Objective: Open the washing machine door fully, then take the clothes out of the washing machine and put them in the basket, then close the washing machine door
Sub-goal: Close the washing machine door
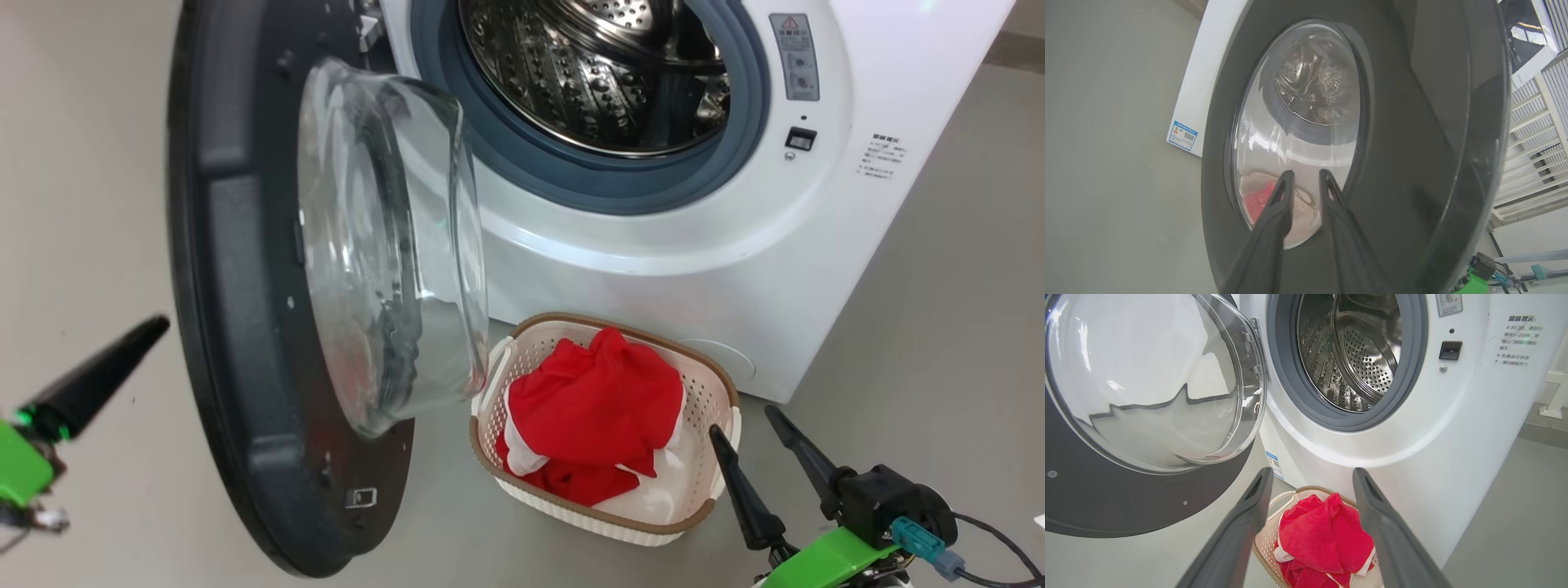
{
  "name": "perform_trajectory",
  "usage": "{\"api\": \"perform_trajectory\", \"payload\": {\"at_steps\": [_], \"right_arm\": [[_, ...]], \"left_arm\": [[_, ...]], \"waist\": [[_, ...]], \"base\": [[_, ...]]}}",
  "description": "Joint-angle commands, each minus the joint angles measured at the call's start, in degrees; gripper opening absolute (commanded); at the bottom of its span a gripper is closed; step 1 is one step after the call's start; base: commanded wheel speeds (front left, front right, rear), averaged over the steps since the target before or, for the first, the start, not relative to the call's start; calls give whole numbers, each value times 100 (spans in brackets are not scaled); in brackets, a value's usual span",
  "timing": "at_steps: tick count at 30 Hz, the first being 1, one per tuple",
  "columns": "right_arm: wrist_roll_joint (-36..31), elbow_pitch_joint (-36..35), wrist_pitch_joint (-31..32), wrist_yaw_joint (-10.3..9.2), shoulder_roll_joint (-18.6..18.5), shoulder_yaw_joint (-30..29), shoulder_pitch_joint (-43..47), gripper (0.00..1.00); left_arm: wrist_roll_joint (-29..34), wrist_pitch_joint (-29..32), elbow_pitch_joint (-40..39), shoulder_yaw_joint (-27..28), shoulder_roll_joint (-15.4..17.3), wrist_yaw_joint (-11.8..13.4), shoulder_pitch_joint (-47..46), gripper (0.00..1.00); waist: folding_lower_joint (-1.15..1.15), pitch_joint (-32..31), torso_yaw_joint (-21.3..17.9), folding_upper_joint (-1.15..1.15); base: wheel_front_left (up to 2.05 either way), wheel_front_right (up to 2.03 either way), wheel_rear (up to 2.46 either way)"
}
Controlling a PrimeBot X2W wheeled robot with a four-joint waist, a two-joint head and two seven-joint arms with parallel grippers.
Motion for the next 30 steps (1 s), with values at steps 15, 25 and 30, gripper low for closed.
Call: {"api": "perform_trajectory", "payload": {"at_steps": [15, 25, 30], "right_arm": [[166, -122, -37, 28, -32, 243, 9, 100], [182, -109, -37, 28, -33, 256, 9, 100], [165, -107, -37, 28, -28, 227, 12, 100]], "left_arm": [[546, -2134, 700, -178, -89, -38, 923, 100], [1172, -3581, 1631, -879, -295, -38, 1158, 100], [1576, -4169, 2062, -1172, -401, -38, 1096, 100]], "waist": [[0, -248, 261, 0], [0, -262, 285, 0], [0, -256, 259, 0]], "base": [[0, 0, 0], [0, 0, 0], [0, 0, 0]]}}
